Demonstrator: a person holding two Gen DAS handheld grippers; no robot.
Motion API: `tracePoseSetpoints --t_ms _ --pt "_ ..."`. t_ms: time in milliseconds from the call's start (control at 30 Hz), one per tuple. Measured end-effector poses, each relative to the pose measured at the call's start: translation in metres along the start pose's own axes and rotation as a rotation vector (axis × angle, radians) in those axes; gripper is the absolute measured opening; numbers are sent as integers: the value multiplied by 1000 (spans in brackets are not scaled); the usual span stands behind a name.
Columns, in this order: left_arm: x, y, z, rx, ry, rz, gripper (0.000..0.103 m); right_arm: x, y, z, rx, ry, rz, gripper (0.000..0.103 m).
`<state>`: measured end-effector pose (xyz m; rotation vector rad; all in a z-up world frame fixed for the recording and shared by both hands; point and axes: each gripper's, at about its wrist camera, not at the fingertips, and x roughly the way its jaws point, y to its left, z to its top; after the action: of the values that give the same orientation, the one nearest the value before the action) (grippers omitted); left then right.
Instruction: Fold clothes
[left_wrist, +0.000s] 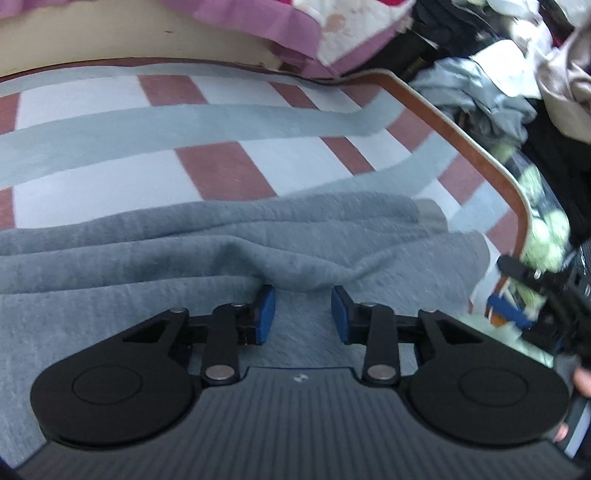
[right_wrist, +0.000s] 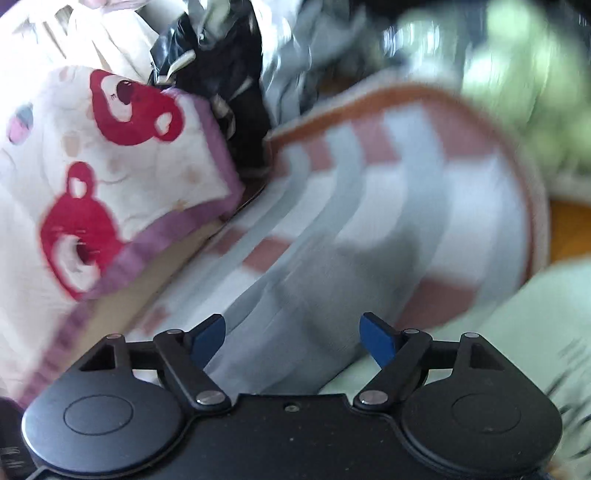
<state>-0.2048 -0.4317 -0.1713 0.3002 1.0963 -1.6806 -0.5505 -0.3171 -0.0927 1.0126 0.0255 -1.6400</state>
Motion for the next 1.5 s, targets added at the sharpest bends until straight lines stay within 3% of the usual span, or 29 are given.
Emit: tracePoseSetpoints --t_ms 133,200,300,333,400,500,600,800,900,967,1133,1233,1267,1333,1500 --pt "-30 14 9 -85 -45 99 35 16 -23 -9 175 91 53 89" --pt "-51 23 15 -142 -72 150 37 29 -14 -9 80 53 62 98" --pt "-92 42 19 -152 -134 153 40 50 3 -10 -109 14 59 97" --pt "-104 46 17 -101 -145 190 41 51 5 -11 -112 1 52 95" --pt "-126 54 13 -8 -155 274 41 53 11 -12 -129 -27 44 54" --pt "-145 75 0 69 -102 456 42 41 26 -5 -239 -72 70 38" --pt "-159 102 -14 63 -110 550 42 19 52 4 -343 -140 94 35" --pt "-157 138 -36 152 -97 614 43 -29 113 19 -535 -270 151 34" --pt "-184 147 -35 86 -111 568 45 -52 152 18 -635 -280 212 34" --pt "-207 152 -40 93 -117 562 49 -61 183 7 -731 -268 258 34" --pt "-266 196 -66 199 -81 727 63 -76 249 -34 -833 -161 419 33" --pt "-296 255 -81 145 -61 903 63 -81 288 -67 -891 -113 513 33" --pt "-311 276 -87 76 -88 924 71 -82 300 -78 -906 -96 542 33" --pt "-346 313 -96 -79 -206 885 72 -84 321 -100 -934 -56 589 33" --pt "-406 376 -92 -238 -252 1024 72 -96 357 -157 -1045 16 683 32"
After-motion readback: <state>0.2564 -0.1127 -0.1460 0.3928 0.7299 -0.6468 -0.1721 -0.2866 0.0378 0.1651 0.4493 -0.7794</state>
